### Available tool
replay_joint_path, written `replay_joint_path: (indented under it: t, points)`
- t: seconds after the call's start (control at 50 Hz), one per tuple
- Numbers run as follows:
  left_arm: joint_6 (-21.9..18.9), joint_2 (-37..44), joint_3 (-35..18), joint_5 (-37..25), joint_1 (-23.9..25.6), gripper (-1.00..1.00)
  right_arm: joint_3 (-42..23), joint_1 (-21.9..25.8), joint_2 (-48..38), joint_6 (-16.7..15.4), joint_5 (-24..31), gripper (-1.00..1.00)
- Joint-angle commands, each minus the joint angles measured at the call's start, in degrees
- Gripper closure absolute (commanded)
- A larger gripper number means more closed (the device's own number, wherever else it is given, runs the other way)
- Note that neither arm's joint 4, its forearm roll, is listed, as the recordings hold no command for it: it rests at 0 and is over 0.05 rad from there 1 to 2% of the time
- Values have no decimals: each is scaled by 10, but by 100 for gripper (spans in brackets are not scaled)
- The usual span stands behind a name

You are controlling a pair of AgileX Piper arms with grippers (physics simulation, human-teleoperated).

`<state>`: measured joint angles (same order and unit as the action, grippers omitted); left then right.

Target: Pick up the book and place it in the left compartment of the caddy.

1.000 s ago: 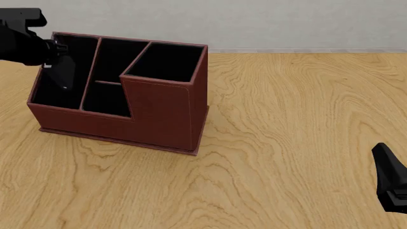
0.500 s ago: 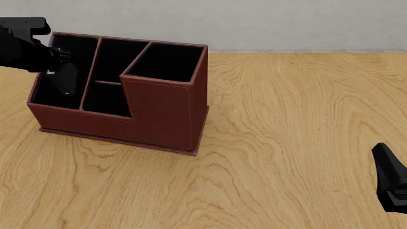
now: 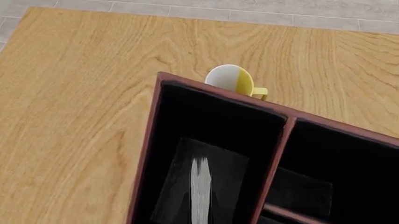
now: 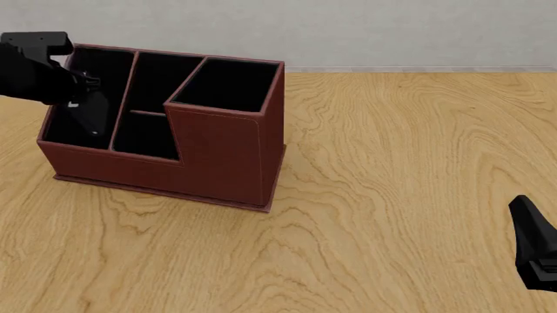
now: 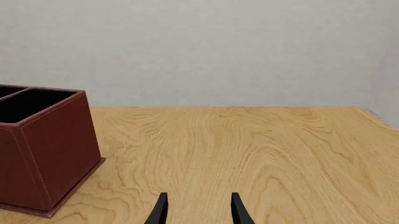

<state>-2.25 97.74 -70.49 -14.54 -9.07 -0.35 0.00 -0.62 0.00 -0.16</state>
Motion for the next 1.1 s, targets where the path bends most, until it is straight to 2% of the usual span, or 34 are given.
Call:
replay_joint_path:
  t: [0.02,1.1]
  points:
    - [-4,2,-7,4,-1,100,1,0,1,0,0,-100]
    - [-12,46,-16,27,-3,100,1,0,1,0,0,-100]
